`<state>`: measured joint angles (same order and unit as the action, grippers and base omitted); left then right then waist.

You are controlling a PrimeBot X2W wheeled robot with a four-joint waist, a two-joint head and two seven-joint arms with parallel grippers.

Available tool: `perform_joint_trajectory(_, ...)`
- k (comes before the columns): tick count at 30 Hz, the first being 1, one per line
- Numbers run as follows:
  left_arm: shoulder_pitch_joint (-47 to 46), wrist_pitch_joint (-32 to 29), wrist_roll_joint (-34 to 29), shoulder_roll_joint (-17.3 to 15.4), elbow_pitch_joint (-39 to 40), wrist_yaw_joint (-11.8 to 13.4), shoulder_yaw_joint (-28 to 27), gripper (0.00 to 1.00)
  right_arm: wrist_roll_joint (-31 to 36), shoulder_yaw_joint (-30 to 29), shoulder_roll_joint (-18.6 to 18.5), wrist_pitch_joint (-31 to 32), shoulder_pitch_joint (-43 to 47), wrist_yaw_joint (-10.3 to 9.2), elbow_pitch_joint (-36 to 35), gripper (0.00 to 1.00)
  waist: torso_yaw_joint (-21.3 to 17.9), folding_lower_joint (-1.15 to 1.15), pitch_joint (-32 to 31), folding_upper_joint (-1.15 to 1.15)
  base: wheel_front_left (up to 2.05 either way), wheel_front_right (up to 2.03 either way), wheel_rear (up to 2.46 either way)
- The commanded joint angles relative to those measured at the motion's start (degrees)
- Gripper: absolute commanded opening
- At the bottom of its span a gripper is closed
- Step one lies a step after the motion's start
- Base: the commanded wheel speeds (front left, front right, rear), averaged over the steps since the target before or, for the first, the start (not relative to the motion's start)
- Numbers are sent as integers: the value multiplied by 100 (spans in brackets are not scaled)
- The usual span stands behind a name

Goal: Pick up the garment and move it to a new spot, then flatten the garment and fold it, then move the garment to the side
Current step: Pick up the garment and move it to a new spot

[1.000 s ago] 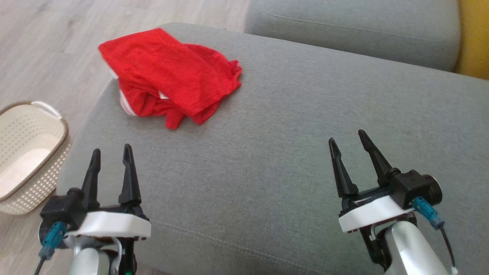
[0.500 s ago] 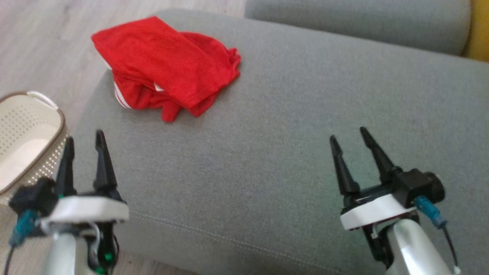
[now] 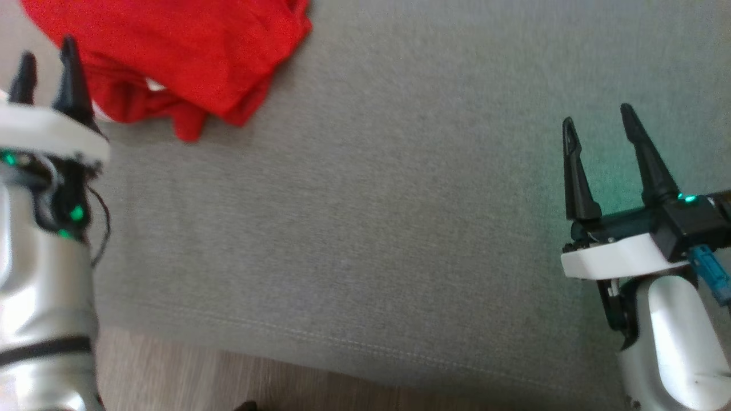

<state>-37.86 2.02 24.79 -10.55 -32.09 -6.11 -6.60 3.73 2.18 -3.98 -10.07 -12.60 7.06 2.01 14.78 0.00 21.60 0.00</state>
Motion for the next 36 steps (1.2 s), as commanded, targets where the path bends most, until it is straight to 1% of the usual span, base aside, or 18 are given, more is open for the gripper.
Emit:
perform_joint_trajectory(1,-341,-115,2,-396,-79,-8,-163,100,50,158,-19,18,-185,43,-291,100,-268,0,457,0,0,0,0)
perform_joint_trajectory(4,-772,-295,15,-569,-586,28,-173,100,47,187,-12,11,-230,43,-398,100,-383,0,591,0,0,0,0)
perform_joint_trajectory(8,-1151,-415,-203,-809,-1194,158,-28,100,19,263,1,-24,-271,43,-457,100,-523,0,677,0,0,0,0)
perform_joint_trajectory(12,-1403,-331,-388,-941,-1631,205,129,100,-13,264,11,-66,-316,43,-457,100,-603,0,718,0,0,0,0)
perform_joint_trajectory(13,-1454,-258,-393,-963,-1710,215,126,39,-16,265,13,-76,-324,43,-446,100,-620,0,714,0,0,0,0)
perform_joint_trajectory(14,-1508,-144,-378,-974,-1759,211,108,0,-21,265,15,-87,-331,43,-432,100,-633,0,707,0,0,0,0)
perform_joint_trajectory(20,-1675,812,-387,-1063,-1825,177,54,0,-56,278,50,-200,-342,43,-223,100,-677,0,434,0,0,0,0)
perform_joint_trajectory(21,-1683,941,-393,-1071,-1793,166,53,0,-72,284,57,-227,-334,43,-171,100,-680,0,346,0,0,0,0)
perform_joint_trajectory(22,-1683,941,-393,-1071,-1793,166,53,0,-72,284,57,-227,-334,43,-171,100,-680,0,346,0,0,0,0)
perform_joint_trajectory(23,-1688,1111,-389,-1088,-1685,127,45,0,-111,293,70,-279,-318,43,-66,100,-688,0,149,0,0,0,0)
perform_joint_trajectory(24,-1688,1111,-389,-1088,-1685,127,45,0,-111,293,70,-279,-318,43,-66,100,-688,0,149,0,0,0,0)
perform_joint_trajectory(27,-1681,1238,-350,-1074,-1346,38,41,0,-185,300,88,-353,-284,43,95,100,-703,0,-183,0,0,0,0)
perform_joint_trajectory(29,-1630,1276,-264,-984,-823,-44,87,0,-278,303,101,-410,-238,43,250,100,-728,0,-528,0,0,0,0)
perform_joint_trajectory(30,-1630,1276,-264,-984,-823,-44,87,0,-278,303,101,-410,-238,43,250,100,-728,0,-528,0,0,0,0)
perform_joint_trajectory(34,-1515,1263,-69,-852,-32,-96,184,0,-474,346,107,-460,-191,43,431,100,-814,0,-935,0,0,0,0)
perform_joint_trajectory(36,-1430,1139,22,-779,385,-109,302,0,-592,377,108,-474,-173,43,500,100,-882,0,-1118,0,0,0,0)
